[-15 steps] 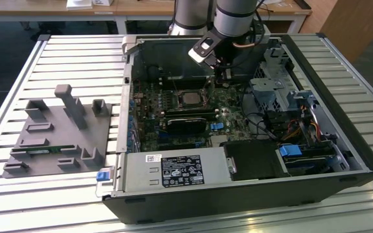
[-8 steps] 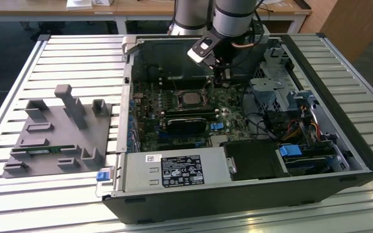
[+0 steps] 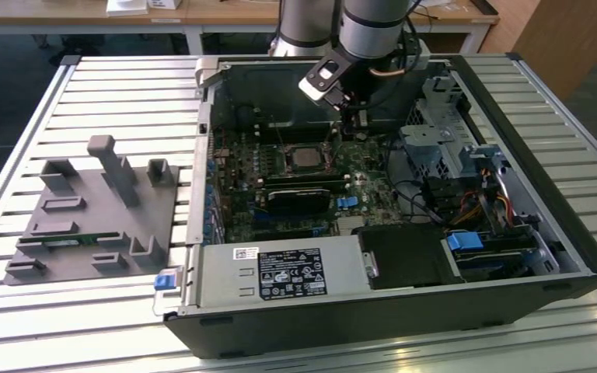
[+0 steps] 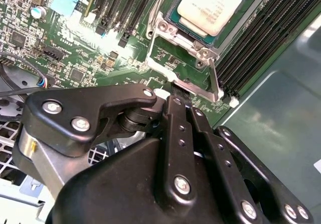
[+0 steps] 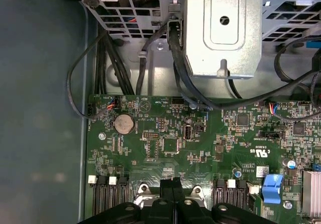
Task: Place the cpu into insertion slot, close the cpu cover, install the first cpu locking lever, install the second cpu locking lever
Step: 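Close the cpu cover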
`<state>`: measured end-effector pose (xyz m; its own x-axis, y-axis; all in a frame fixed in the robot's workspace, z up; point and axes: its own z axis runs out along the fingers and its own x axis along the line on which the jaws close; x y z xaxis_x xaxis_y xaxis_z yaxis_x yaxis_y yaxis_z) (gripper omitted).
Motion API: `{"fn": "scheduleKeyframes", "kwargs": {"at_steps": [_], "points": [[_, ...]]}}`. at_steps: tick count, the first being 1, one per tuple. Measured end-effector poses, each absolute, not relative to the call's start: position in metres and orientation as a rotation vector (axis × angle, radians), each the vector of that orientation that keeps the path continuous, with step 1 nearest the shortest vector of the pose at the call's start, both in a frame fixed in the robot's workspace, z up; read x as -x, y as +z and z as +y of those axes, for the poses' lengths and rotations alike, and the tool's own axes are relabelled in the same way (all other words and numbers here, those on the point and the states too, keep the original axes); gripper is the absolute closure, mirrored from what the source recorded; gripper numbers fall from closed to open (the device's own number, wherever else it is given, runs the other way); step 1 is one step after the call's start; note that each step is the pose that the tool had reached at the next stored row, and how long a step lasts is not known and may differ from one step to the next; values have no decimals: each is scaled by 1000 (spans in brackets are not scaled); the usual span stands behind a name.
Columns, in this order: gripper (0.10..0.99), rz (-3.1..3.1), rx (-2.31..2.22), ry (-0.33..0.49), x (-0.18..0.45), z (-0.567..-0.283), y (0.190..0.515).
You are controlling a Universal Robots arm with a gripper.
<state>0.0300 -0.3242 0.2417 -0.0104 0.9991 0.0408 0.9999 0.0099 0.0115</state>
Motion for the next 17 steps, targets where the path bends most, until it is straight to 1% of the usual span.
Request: {"fn": "scheduleKeyframes", "kwargs": {"at_steps": [17], "points": [[980,-2217,2195,-58,-26,-324,242]]}}
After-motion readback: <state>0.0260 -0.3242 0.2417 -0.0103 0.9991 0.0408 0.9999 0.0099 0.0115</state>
